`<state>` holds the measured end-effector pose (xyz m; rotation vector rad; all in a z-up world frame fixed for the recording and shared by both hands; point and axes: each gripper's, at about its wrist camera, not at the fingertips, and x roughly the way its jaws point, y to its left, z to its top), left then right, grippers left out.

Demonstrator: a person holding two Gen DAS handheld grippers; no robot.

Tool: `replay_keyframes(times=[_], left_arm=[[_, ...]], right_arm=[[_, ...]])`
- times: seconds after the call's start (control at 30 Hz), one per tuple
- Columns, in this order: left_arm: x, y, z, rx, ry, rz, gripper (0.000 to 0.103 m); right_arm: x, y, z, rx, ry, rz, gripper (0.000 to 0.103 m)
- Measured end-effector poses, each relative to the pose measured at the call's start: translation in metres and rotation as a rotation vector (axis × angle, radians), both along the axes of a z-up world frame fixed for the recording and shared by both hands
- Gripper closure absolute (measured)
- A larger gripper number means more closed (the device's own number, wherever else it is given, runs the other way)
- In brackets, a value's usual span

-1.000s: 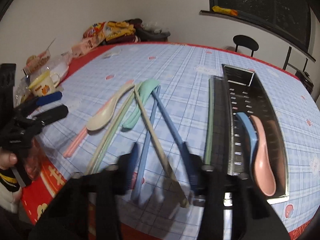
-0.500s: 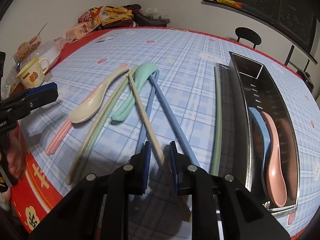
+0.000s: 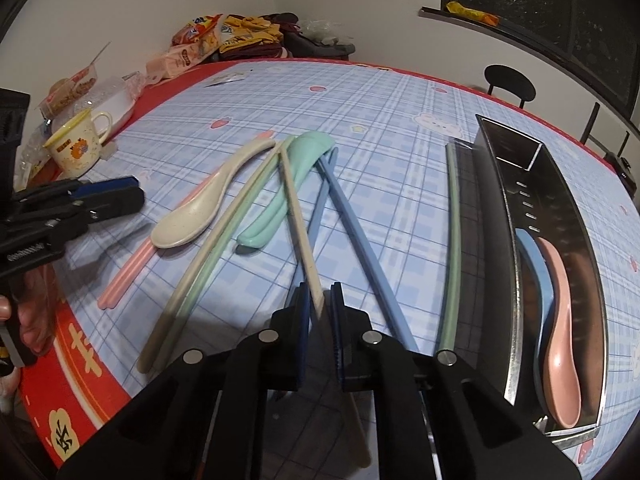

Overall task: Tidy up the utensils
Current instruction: 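Move both tools back over the loose chopsticks, then grasp a pink chopstick with the left tool while the right tool grasps a beige chopstick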

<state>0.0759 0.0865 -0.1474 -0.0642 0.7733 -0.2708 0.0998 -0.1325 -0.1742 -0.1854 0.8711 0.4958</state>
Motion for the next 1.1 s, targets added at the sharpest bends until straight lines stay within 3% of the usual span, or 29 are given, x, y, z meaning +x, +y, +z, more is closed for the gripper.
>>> replay_keyframes(times=[0.03, 0.33, 0.5, 0.97, 1.1], left_arm=[[0.002, -0.001, -0.002, 0.008, 0.009, -0.009, 0.083], [0.016, -0.008, -0.011, 0.079, 0.084, 0.012, 0.083], [0.024, -0.014, -0.013, 0.127, 0.107, 0.022, 0.087], [0.046, -0.026, -0.011, 0.158, 0.155, 0.008, 0.087], [0.049, -0.029, -0.012, 0.218, 0.137, 0.038, 0.087]], right_arm=[[0.001, -0.001, 0.000, 0.012, 0.006, 0.001, 0.093], [0.007, -0.016, -0.001, 0.121, 0.068, 0.014, 0.093], [0.006, -0.015, -0.001, 0.131, 0.073, 0.028, 0.094], [0.008, -0.018, -0.002, 0.145, 0.085, 0.030, 0.094], [0.008, -0.018, -0.002, 0.145, 0.085, 0.030, 0.094]])
